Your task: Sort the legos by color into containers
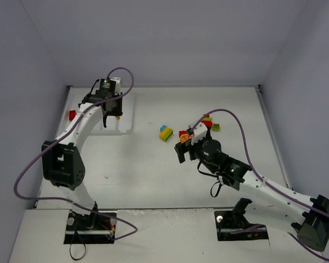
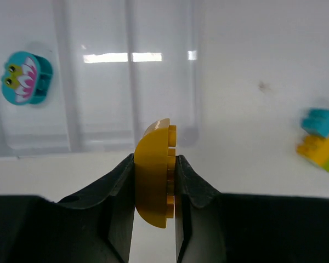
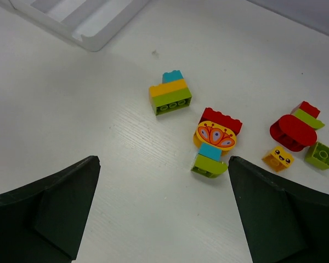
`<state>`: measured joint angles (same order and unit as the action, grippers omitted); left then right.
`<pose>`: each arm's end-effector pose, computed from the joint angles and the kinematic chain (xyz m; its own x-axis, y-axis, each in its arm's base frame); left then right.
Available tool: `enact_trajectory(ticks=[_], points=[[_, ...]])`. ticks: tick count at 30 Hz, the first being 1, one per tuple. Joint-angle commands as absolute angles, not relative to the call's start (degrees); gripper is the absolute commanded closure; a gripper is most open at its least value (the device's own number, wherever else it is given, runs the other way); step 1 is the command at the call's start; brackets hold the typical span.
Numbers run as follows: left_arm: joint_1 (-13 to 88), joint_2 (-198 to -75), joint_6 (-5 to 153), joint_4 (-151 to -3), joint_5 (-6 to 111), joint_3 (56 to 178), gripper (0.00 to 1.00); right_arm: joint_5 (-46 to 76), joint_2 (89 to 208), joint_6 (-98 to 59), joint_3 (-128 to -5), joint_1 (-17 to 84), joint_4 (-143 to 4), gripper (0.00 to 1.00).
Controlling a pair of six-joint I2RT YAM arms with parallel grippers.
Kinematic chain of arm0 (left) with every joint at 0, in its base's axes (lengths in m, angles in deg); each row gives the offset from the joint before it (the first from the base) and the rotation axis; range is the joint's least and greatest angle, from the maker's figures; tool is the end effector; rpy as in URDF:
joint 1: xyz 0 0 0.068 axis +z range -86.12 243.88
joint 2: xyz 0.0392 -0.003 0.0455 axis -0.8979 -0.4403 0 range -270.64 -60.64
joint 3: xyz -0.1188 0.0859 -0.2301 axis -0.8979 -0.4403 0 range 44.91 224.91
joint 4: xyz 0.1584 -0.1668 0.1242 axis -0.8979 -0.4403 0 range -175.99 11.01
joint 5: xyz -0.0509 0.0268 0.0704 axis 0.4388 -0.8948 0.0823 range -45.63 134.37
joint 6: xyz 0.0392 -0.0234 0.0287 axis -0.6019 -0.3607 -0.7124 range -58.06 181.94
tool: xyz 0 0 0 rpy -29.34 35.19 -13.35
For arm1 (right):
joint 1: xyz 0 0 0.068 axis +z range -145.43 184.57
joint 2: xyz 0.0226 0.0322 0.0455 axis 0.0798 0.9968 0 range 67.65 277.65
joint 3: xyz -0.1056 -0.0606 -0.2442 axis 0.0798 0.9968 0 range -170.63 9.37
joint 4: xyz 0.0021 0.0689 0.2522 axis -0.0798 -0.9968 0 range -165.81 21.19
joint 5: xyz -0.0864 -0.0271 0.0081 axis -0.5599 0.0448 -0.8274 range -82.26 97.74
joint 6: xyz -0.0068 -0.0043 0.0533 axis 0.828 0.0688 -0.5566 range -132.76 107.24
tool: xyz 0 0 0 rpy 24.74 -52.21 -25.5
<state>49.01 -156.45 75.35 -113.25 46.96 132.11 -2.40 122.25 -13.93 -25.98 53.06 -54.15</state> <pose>0.3651 -0.0987 0.3243 -0.7065 -0.0521 -0.7058 0.1280 0.9714 -0.1998 0.1550 0.1656 0.2958 -0.0657 -0.0439 -0.9969 -0.6196 0.7849 0.0063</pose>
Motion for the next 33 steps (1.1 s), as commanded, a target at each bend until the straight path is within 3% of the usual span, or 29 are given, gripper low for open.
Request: enact_trajectory(ticks=[1, 6, 10, 17, 27, 32, 33], points=[[52.4, -164.2, 70.1, -108.3, 41.9, 137.8, 0.98, -6.8, 123.5, -15.1, -26.7, 53.4, -51.9, 0.00], [54.4, -174.4, 69.7, -106.4, 38.6, 144.3, 0.93, -10.5, 124.8, -16.6, -27.4, 53.1, -54.3, 0.00], [56.3, -181.3, 71.0, -107.4, 37.3, 149.9, 0.72, -10.5, 124.9, -17.9, -27.5, 52.8, -55.9, 0.00], [57.6, -185.9, 71.1, -108.2, 35.8, 154.9, 0.68, -11.8, 124.1, -20.5, -27.2, 52.8, -58.4, 0.00], [58.1, -182.6, 70.6, -106.9, 36.6, 150.8, 0.40, -13.1, 125.7, -22.1, -28.5, 52.0, -60.0, 0.00], [58.0, -177.0, 72.0, -107.0, 37.9, 148.6, 0.36, -16.1, 127.1, -23.4, -29.4, 49.1, -59.9, 0.02], [57.9, -173.7, 72.7, -107.2, 38.6, 148.1, 0.36, -15.7, 128.3, -24.0, -30.0, 47.6, -59.9, 0.10]])
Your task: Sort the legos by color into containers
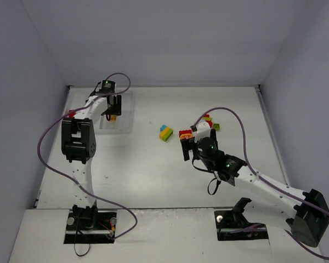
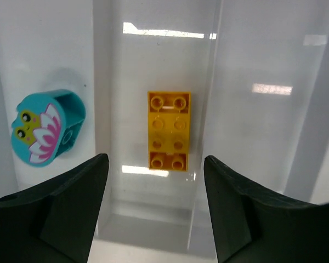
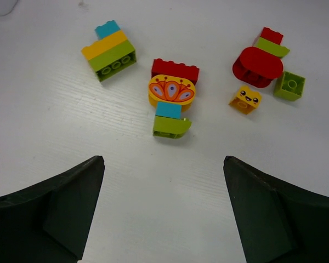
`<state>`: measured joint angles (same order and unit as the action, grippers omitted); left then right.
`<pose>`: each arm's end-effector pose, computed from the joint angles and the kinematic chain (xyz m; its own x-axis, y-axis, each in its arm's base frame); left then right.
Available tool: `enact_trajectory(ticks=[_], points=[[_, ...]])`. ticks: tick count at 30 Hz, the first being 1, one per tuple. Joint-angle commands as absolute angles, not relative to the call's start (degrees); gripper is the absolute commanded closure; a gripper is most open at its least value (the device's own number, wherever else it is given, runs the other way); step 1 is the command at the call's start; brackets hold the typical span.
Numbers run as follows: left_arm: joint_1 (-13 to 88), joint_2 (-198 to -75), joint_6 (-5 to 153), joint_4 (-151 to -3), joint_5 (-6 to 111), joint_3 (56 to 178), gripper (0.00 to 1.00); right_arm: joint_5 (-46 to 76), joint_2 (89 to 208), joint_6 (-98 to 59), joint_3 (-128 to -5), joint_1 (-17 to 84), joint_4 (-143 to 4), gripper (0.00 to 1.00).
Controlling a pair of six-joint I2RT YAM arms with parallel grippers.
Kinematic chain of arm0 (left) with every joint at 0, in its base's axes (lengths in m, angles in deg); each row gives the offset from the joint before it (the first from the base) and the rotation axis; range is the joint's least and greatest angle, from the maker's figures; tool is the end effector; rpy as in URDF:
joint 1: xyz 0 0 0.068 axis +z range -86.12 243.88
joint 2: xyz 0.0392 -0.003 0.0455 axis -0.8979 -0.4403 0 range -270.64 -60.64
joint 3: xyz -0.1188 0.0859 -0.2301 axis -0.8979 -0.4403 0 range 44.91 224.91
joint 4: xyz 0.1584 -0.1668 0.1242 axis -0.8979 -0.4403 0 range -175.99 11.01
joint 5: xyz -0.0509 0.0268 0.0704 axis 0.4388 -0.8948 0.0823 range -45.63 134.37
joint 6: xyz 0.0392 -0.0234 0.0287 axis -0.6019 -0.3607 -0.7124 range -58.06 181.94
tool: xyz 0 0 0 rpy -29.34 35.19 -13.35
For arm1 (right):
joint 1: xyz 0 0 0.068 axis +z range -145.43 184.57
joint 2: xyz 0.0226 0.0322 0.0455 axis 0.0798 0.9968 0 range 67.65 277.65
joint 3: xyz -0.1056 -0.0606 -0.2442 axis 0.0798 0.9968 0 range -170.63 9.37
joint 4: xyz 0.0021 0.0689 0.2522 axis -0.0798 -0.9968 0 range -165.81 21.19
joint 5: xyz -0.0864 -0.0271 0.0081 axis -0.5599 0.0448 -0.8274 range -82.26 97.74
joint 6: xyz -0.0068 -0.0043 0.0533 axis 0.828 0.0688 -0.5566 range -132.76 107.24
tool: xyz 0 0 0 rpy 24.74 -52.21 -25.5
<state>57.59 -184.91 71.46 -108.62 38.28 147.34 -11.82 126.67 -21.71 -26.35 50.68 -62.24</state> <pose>0.4839 -0.0496 0.2107 -0.7740 -0.0801 -0.6281 -0.0859 0.9961 -0.0211 0.1721 0.1616 0.2671 -0.2682 -0.0673 -0.9610 -0.4201 0.9059 0.0538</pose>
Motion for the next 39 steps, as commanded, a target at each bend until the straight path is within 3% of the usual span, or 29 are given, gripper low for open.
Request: enact_trajectory(ticks=[1, 3, 9, 10, 16, 19, 37, 39], points=[[57.8, -171.8, 74.2, -107.5, 39.2, 146.9, 0.36, -13.6, 129.0, -25.6, -30.3, 45.6, -59.9, 0.17], [57.7, -165.8, 77.2, -108.1, 41.2, 145.1, 0.30, -10.7, 131.3, -27.4, -30.9, 39.2, -59.9, 0.28], [56.9, -147.2, 83.5, -106.8, 48.6, 132.9, 0.23, -10.2, 140.9, -31.6, -35.1, 29.5, -60.2, 0.33], [56.4, -145.1, 83.6, -106.5, 49.5, 131.5, 0.08, -10.5, 144.2, -32.4, -36.7, 29.0, -60.5, 0.32], [54.2, -134.2, 82.3, -104.4, 50.8, 121.8, 0.08, -11.8, 156.0, -35.7, -42.4, 26.4, -60.9, 0.28], [54.1, -130.8, 82.5, -100.8, 51.3, 116.3, 0.08, -13.1, 161.3, -37.8, -44.9, 25.9, -60.4, 0.37], [53.8, -130.1, 83.1, -100.4, 55.9, 114.9, 0.08, -12.9, 173.1, -38.7, -49.9, 24.1, -57.8, 0.49], [53.8, -130.2, 83.1, -100.4, 56.2, 114.9, 0.08, -12.7, 173.1, -38.5, -49.4, 24.1, -57.3, 0.56]])
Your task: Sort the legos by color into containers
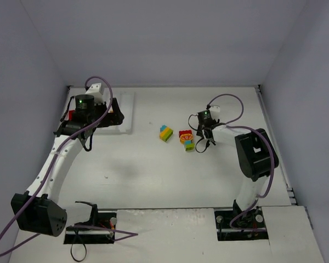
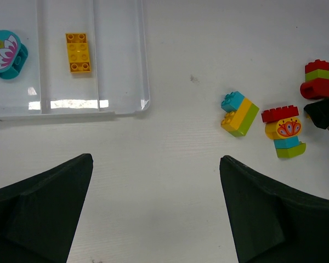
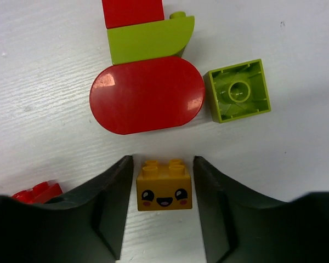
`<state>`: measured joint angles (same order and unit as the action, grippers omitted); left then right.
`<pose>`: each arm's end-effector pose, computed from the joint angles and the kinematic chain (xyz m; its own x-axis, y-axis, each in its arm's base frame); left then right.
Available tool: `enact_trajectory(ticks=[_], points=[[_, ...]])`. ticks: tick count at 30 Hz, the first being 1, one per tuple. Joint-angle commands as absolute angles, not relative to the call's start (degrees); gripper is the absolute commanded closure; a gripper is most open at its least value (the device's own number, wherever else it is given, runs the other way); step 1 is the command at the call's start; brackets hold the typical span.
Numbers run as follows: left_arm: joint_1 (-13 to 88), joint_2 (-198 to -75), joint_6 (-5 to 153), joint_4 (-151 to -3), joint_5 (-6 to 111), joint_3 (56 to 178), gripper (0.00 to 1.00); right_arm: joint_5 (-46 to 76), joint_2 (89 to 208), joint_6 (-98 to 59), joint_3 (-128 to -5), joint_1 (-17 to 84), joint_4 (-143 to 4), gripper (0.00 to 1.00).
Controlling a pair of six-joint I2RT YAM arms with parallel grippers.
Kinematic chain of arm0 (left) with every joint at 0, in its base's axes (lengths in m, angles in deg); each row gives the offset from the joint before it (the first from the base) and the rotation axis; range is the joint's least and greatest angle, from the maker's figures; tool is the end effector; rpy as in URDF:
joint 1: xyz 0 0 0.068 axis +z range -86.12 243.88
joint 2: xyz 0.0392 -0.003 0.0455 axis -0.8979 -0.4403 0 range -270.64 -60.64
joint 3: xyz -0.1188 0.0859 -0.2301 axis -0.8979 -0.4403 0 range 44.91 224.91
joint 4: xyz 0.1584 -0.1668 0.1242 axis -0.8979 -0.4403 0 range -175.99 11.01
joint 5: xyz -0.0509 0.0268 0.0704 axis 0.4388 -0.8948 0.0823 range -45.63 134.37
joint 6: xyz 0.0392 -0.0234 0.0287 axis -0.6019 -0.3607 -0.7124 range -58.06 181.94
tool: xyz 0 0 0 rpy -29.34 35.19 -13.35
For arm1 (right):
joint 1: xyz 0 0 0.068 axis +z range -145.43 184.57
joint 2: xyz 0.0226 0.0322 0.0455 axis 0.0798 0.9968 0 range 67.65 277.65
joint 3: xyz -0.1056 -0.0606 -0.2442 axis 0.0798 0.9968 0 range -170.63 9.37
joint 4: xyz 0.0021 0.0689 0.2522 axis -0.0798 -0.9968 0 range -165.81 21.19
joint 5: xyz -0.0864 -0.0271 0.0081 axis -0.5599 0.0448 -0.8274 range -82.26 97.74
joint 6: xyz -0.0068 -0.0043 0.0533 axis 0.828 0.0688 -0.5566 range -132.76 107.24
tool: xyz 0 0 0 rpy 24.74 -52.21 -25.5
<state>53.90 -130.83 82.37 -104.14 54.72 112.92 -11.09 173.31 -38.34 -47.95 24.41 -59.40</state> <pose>0.2691 -0.0539 0.3625 -0.5381 -0.2539 -0.8037 0.1492 0.9098 -0.3873 0.3639 0.1190 0.1569 -0.5698 0.2289 -0.7892 0.1786 0.9720 0.1530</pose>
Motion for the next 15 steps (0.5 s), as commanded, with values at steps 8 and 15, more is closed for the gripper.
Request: enact_trajectory(ticks=[8, 15], points=[[53.8, -131.3, 84.3, -99.4, 61.8, 114.7, 0.08, -10.2, 165.4, -33.4, -45.4, 25.2, -54.2, 1.00], [48.7, -132.4, 86.4, -104.4, 72.7, 118.7, 0.08, -8.1, 141.9, -14.5, -34.3, 36.4, -48.8, 1.00]])
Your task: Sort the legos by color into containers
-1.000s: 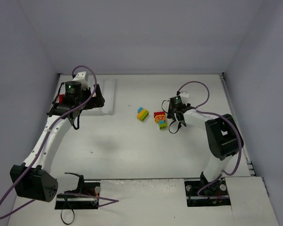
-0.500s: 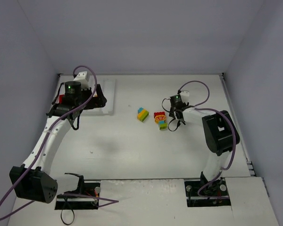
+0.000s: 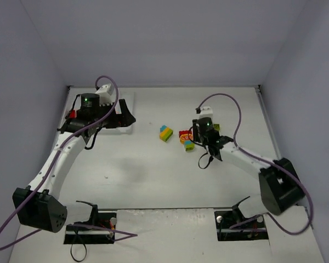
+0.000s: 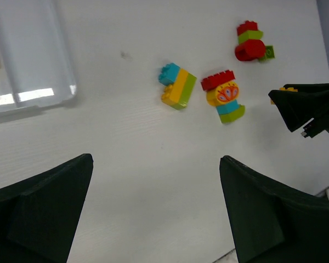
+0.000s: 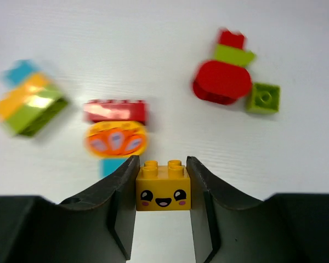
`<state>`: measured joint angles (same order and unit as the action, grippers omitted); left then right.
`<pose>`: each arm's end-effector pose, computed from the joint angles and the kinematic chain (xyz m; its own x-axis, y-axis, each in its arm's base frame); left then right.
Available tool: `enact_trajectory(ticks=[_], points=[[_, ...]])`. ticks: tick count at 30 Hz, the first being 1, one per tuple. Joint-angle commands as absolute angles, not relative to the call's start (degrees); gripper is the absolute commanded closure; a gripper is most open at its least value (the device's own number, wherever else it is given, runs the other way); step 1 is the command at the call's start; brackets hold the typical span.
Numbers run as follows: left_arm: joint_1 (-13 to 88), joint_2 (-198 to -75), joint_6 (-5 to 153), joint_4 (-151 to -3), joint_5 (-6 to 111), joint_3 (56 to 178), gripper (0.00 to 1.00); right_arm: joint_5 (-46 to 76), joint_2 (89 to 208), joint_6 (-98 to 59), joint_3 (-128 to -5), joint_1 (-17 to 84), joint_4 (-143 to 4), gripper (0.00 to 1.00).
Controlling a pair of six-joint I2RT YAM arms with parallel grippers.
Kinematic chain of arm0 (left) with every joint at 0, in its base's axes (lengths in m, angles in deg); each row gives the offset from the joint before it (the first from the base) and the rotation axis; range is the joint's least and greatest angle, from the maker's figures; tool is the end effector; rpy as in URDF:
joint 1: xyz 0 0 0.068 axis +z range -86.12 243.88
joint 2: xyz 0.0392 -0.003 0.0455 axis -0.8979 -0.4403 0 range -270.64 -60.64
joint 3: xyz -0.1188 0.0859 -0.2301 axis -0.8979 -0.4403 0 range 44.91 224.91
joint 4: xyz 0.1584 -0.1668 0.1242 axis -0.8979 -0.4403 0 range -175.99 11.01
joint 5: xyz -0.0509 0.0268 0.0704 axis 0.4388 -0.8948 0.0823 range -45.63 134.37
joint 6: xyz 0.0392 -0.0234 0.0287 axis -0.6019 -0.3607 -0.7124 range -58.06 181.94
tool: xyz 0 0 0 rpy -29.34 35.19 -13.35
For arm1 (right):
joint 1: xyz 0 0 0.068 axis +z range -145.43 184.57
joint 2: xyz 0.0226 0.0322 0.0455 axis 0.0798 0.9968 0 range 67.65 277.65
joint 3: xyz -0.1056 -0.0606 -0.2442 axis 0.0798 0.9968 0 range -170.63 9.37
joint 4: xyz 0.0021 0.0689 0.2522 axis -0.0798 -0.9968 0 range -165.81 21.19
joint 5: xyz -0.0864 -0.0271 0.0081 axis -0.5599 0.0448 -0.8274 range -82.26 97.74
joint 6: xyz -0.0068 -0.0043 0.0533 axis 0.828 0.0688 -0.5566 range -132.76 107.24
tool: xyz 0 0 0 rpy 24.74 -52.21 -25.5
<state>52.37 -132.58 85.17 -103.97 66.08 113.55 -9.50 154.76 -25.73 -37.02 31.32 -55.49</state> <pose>0.2721 -0.0689 0.3596 -0.6256 -0.2465 -0.7402 0.2806 0.8142 -0.5083 0.2971 0.1379 0.2131 -0.4442 0.0162 -0.8958 -0.0976 0.9930 0.0664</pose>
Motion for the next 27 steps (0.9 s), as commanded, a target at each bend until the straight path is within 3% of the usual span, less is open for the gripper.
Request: enact_trajectory(ticks=[1, 9, 14, 27], points=[[47.5, -132.8, 86.3, -105.5, 72.8, 119.8, 0.08, -6.3, 139.4, -13.3, -33.3, 37.8, -48.4, 1.00], [37.6, -133.8, 87.9, -111.4, 75.6, 125.6, 0.08, 10.3, 119.8, -0.5, -22.5, 51.8, -40.2, 1.00], [29.8, -135.3, 88.0, -112.9, 74.6, 127.3, 0.12, 14.9, 117.8, 4.5, -19.9, 54.8, -37.1, 0.99], [21.6, -140.3, 91.3, -111.6, 74.0, 126.3, 0.22, 19.6, 117.7, 7.4, -20.8, 56.1, -33.8, 0.95]])
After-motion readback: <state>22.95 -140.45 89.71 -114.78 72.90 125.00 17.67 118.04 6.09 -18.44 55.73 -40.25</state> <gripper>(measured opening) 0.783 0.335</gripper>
